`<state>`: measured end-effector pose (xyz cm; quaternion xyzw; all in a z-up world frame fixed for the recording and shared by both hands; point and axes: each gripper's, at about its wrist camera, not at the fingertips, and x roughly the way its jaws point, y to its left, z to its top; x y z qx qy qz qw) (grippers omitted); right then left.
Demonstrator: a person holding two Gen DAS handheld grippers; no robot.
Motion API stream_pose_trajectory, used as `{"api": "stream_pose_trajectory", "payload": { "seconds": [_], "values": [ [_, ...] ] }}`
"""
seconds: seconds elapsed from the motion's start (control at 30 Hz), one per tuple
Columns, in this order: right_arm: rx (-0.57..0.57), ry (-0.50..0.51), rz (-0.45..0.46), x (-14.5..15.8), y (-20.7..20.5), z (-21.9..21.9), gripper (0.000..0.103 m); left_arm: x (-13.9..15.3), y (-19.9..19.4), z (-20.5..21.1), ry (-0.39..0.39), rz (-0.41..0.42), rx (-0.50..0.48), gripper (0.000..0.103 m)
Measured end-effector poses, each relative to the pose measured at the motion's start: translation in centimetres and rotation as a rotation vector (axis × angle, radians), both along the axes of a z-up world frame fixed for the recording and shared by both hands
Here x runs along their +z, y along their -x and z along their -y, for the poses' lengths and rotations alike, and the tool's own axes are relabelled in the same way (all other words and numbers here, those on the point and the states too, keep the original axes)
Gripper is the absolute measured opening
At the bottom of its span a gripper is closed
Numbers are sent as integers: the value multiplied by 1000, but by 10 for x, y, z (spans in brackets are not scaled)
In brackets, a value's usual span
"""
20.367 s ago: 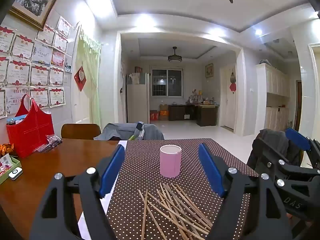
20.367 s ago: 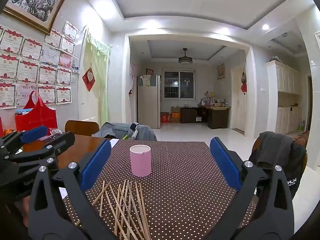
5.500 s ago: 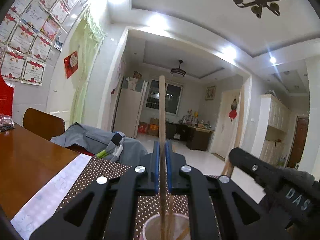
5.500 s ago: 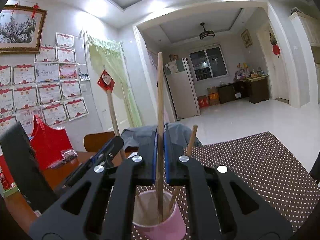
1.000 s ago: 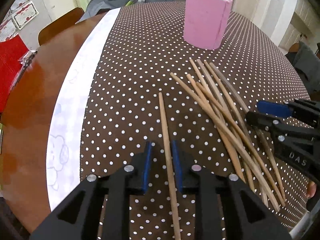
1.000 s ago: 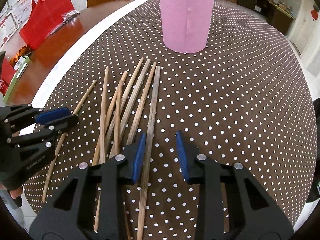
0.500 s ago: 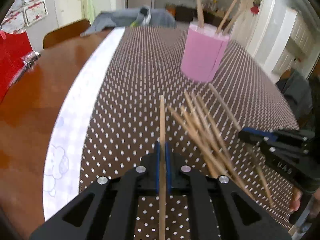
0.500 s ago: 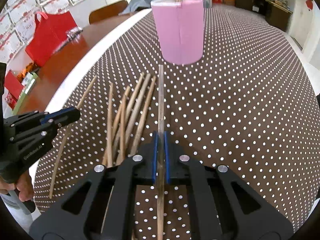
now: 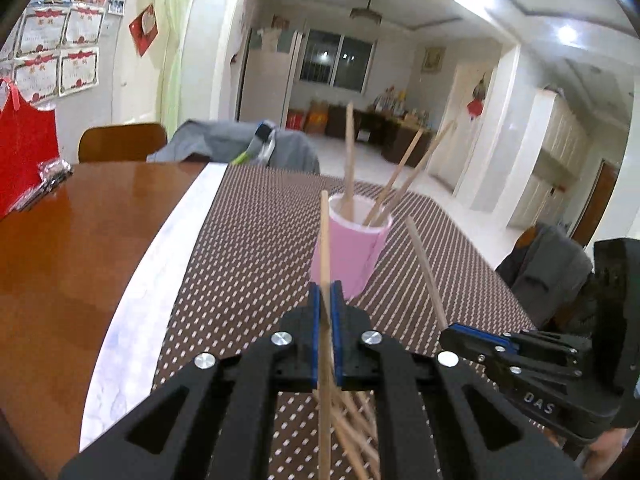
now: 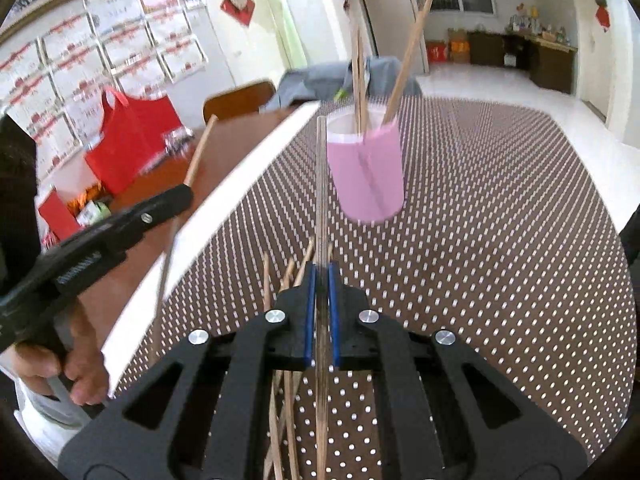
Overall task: Organize utensils
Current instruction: 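Lift the stick with the left gripper toward the pink cup while the right gripper grasps a stick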
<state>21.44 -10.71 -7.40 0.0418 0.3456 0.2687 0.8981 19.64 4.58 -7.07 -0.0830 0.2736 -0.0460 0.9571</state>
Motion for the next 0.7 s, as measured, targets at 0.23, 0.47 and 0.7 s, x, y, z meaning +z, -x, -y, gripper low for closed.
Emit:
{"api": "stream_pose_trajectory", "payload": {
  "seconds": [0.23,0.47,0.7],
  "values": [
    [-71,-105,154,32,-1,11,7,25,-14,14,23,137,-34,6],
    [-109,-163,263,55,-21,10,7,48,-40,26,41,243,-58,6],
    [-143,-220,379,72,-47,3,7,62,-64,30,54,353,-64,6]
  ]
}}
